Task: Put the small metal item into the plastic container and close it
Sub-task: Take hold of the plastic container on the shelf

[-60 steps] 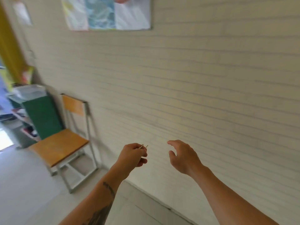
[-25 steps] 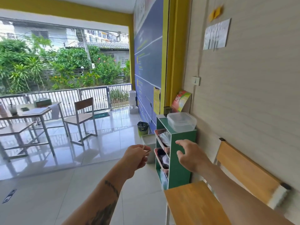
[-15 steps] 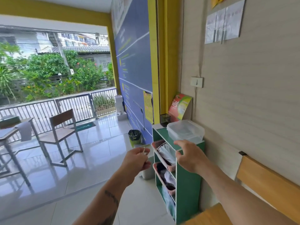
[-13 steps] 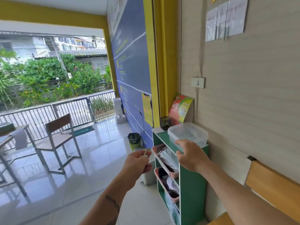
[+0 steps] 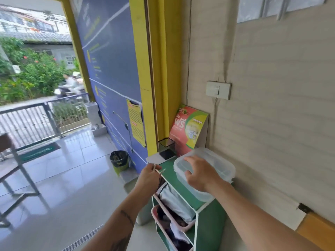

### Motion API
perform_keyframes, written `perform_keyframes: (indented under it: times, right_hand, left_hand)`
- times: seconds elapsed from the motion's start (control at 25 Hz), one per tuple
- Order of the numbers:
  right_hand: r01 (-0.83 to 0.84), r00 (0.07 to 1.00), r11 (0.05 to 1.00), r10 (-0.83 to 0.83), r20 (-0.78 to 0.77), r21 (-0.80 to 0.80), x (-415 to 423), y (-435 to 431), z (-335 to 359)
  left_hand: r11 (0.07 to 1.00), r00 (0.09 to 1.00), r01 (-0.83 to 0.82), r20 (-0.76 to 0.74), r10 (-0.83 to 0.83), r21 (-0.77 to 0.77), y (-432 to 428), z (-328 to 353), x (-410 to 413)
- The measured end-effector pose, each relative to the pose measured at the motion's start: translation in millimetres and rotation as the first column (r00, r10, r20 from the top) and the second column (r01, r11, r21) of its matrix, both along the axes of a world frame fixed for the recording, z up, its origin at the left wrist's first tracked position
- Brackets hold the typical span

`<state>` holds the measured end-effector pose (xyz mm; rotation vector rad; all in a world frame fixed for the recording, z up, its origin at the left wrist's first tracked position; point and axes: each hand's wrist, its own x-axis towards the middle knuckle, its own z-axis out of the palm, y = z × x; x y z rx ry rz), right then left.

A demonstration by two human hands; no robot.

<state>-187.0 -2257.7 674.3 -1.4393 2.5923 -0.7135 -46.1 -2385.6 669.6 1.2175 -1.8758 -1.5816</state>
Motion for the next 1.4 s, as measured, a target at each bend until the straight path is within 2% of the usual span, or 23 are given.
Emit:
perform_keyframes:
  times: [0.36,0.68,0.84,1.16,1.32,1.4]
  right_hand:
    - [0.244,0.97,0.946,-0.242,-0.038,0.215,-41.2,-95.8,-42.5]
    - [0.375,0.926,0.881,-0.341,-0.162,0.29,-52.8,-123.9,-87.9]
    - [0.424,0.902,0.874,-0.384,-0.197,0.238,-54.9,-123.7,-96.7]
    - [0.442,0.892,0.858,-0.389,-0.231,0.261,-54.1,-125.9,-99.7]
    - [0.44,0.893,0.855,-0.385,-0.233,0.275,-54.9,-126.2,-99.2]
    - [0.433,0.896,0.853,-0.371,-0.245,0.291,-54.0,-126.7,-98.8]
  left_hand:
    - [0.953,0.954,0.281,0.071,-0.29,0.116,-128.7,-54.9,-97.9]
    - [0.893,0.897,0.436,0.134,-0.421,-0.11,-162.3,-107.7,-130.2]
    - [0.791,0.848,0.531,0.189,-0.496,-0.304,-165.5,-127.4,-137.8]
    - [0.665,0.756,0.654,0.265,-0.599,-0.362,-174.7,-142.0,-160.8]
    - [0.659,0.771,0.629,0.221,-0.597,-0.413,-179.9,-146.0,-159.4]
    - [0.713,0.819,0.555,0.133,-0.558,-0.429,-181.3,-148.5,-152.2]
